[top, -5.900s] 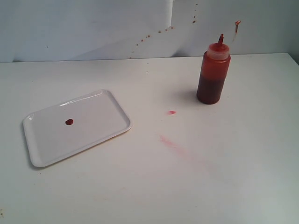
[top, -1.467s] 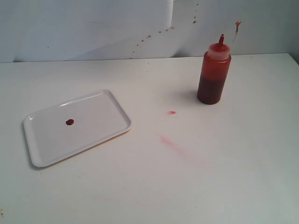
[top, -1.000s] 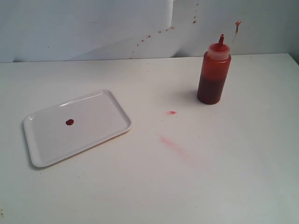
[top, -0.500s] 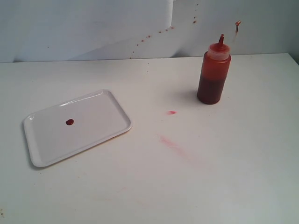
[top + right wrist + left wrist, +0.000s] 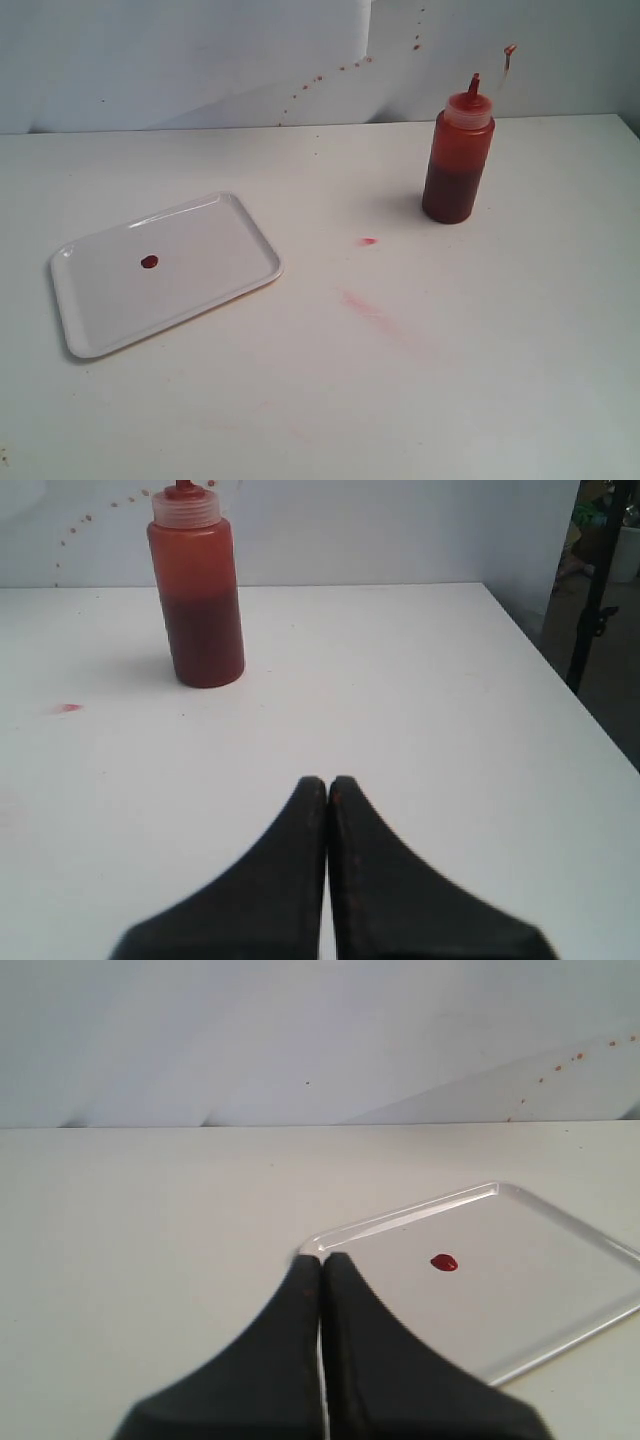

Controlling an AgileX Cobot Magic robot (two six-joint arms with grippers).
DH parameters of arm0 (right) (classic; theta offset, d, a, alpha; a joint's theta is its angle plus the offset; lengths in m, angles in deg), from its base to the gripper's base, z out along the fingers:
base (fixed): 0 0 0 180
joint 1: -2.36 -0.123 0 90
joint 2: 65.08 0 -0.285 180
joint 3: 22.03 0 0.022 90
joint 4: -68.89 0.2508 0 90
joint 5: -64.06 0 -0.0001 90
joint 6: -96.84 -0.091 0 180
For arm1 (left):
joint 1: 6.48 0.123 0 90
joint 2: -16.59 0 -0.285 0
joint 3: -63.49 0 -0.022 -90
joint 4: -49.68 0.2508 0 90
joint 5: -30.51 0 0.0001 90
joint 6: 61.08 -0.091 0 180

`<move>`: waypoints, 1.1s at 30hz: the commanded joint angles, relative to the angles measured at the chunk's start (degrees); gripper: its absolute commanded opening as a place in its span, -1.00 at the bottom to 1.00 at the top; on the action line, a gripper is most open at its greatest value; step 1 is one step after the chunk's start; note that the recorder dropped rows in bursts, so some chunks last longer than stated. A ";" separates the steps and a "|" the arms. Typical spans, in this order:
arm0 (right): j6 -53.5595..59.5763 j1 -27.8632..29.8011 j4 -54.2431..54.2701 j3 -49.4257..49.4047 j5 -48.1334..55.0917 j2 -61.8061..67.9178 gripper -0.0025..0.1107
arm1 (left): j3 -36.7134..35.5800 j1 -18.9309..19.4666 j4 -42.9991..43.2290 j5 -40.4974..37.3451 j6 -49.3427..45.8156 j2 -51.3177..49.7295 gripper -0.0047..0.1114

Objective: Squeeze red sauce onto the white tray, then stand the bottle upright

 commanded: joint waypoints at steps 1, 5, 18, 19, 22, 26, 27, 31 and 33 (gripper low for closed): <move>-2.15 -1.28 -0.02 -0.20 0.01 -0.31 -0.96 | -0.27 0.04 0.15 0.63 -0.05 0.22 -0.92; -2.72 -1.53 -0.02 -0.20 0.11 -0.31 -0.96 | -0.27 0.04 0.15 0.63 -0.05 0.22 -0.92; -3.73 -1.53 -0.27 -0.20 0.11 -0.31 -0.96 | -0.27 0.04 0.15 0.63 -0.05 0.22 -0.92; -3.73 -1.53 -0.41 -0.20 0.11 -0.31 -0.96 | -0.27 0.04 0.15 0.63 -0.05 0.22 -0.92; -3.62 -1.53 -1.09 -0.20 0.11 -0.31 -0.96 | -0.27 0.04 0.15 0.63 -0.05 0.22 -0.92; -3.62 -1.53 -1.09 -0.20 0.11 -0.31 -0.96 | -0.27 0.04 0.15 0.63 -0.05 0.22 -0.92; -3.62 -1.53 -1.09 -0.20 0.11 -0.31 -0.96 | -0.27 0.04 0.15 0.63 -0.05 0.22 -0.92; -0.49 -1.53 -0.03 -0.20 -0.23 -0.31 -0.96 | -0.27 0.04 0.15 0.63 -0.05 0.22 -0.92; 2.62 -1.53 2.45 -0.20 -0.23 -0.31 -0.96 | -0.27 0.04 0.15 0.63 -0.05 0.22 -0.92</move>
